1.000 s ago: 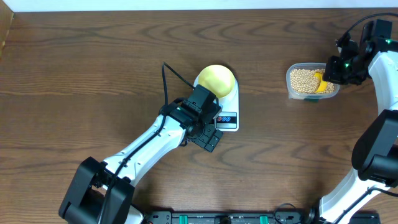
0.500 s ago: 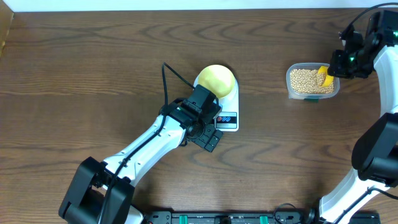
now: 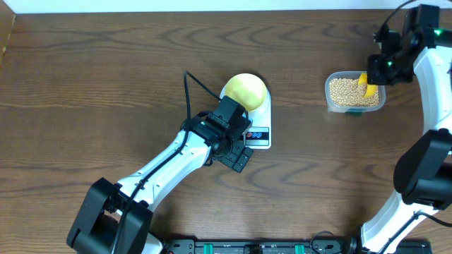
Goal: Scoop item into bowl and weigh 50g on scale
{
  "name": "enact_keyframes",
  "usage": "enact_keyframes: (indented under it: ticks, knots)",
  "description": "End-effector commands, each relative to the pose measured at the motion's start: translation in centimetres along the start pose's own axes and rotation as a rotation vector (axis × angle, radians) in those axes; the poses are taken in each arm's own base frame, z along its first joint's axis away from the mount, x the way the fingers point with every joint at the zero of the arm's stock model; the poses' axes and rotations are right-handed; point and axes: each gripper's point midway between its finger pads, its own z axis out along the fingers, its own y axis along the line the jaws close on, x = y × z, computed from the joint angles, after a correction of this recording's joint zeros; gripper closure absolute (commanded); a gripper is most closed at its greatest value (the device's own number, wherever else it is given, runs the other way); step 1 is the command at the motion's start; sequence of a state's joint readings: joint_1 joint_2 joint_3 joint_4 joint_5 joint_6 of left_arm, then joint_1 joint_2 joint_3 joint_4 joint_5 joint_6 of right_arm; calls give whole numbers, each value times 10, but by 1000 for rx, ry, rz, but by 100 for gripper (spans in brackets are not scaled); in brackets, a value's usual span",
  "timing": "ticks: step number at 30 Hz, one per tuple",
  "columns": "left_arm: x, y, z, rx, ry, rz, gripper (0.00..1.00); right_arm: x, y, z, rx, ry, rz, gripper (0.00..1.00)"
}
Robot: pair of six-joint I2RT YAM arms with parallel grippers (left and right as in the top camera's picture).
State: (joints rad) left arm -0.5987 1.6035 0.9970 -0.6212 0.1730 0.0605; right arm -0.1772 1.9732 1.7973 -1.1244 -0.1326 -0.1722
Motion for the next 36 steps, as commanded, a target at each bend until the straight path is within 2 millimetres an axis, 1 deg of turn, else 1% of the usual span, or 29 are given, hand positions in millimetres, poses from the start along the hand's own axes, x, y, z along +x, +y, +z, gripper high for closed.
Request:
enact_keyframes:
  ticks: [1,4,9,13,17,21,27,33,36]
  knots:
    - [-7,3,-3,-18,-15,19,2,-10,-1,-11,81,-15,-54,99]
    - [-7,2,-3,-17,-14,19,2,-9,1,-12,145,2,-83,99]
    - [-7,2,-3,-17,-14,19,2,-7,-3,-14,279,31,-128,99]
    - [-7,2,-3,-17,-14,19,2,-7,2,-13,292,37,-147,99]
    - [-6,3,-3,-18,-9,19,2,-1,0,-9,308,57,-149,99]
    - [-5,4,-3,-28,-6,18,2,5,-2,-1,309,75,-146,99]
    - [-5,4,-3,-28,-7,18,2,11,-3,17,310,80,-145,99]
    - [-5,4,-3,-28,-6,18,2,18,-13,32,320,66,-31,99]
    - [-5,4,-3,-28,-6,18,2,21,-11,40,271,64,-11,99]
